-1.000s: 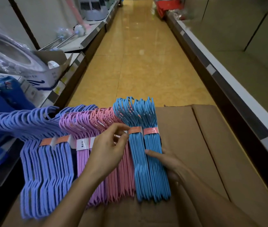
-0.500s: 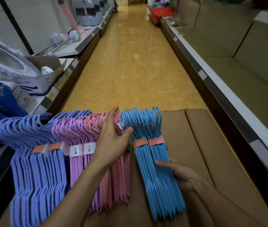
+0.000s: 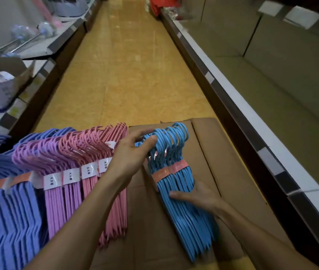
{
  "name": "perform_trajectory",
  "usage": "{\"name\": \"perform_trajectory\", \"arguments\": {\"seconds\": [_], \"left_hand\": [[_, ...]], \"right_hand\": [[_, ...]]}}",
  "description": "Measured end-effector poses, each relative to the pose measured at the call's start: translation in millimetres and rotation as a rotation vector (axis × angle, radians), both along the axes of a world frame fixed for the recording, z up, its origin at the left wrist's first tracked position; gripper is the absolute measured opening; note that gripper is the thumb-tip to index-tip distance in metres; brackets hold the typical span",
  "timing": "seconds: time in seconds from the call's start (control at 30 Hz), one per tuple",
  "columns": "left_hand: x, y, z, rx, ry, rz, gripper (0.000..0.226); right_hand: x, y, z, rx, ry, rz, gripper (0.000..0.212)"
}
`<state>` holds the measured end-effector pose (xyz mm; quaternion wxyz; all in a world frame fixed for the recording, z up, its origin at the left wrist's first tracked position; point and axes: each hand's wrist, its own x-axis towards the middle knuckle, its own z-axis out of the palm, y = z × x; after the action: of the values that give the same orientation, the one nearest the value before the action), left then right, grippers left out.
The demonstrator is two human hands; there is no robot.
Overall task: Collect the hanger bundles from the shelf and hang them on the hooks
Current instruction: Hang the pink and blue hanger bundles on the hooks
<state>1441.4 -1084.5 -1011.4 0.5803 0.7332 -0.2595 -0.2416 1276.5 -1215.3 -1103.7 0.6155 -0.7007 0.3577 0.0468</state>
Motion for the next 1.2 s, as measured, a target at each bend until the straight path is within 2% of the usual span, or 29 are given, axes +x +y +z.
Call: {"name": "perform_trajectory", "arguments": {"seconds": [0.07, 0.13, 0.2, 0.27, 0.53, 0.7, 0.8, 0.97, 1.1, 1.2], "left_hand": [[-2.1, -7.0, -0.9, -0.001, -0.012, -0.004, 0.027], [-4.5, -13.3, -2.2, -0.010, -0.023, 0.008, 0.027], [-6.1, -18.3, -4.4, -0.024, -0.021, 0.009, 0.027], [-7.2, -21.2, -6.6, -0.018, -0.041, 0.007, 0.028], [-16.2, -22.3, -8.3, -0.002, -0.066, 0.048, 0.039], [-20.8, -12.4, -9.6, 0.102, -0.084, 0.071, 0.055], [-11.6, 0.6, -12.1, 0.075, 0.010, 0.100, 0.051], [-3.8, 12.1, -4.8, 0.017, 0.177, 0.183, 0.022], [-4.4, 9.2, -5.3, -0.001, 0.326, 0.282, 0.031], [-3.0, 3.3, -9.9, -0.006, 0.414, 0.346, 0.047]], "right_hand": [[3.5, 7.5, -5.7, -0.176, 0.046, -0.071, 0.101], [7.8, 14.0, -12.1, -0.354, 0.122, -0.128, 0.130], [12.8, 26.5, -5.6, -0.431, 0.196, -0.138, 0.144], [17.7, 39.9, -0.2, -0.467, 0.281, -0.121, 0.147], [44.9, 72.1, -9.0, -0.695, 0.527, -0.229, 0.124], [47.7, 72.2, -13.6, -0.777, 0.538, -0.257, 0.109], [41.3, 63.1, -14.0, -0.732, 0.476, -0.257, 0.099], [26.5, 42.7, 3.3, -0.631, 0.344, -0.318, 0.095], [11.0, 23.4, 33.9, -0.468, 0.106, -0.370, 0.084], [-4.7, 8.2, 58.1, -0.375, -0.044, -0.323, 0.053]]}}
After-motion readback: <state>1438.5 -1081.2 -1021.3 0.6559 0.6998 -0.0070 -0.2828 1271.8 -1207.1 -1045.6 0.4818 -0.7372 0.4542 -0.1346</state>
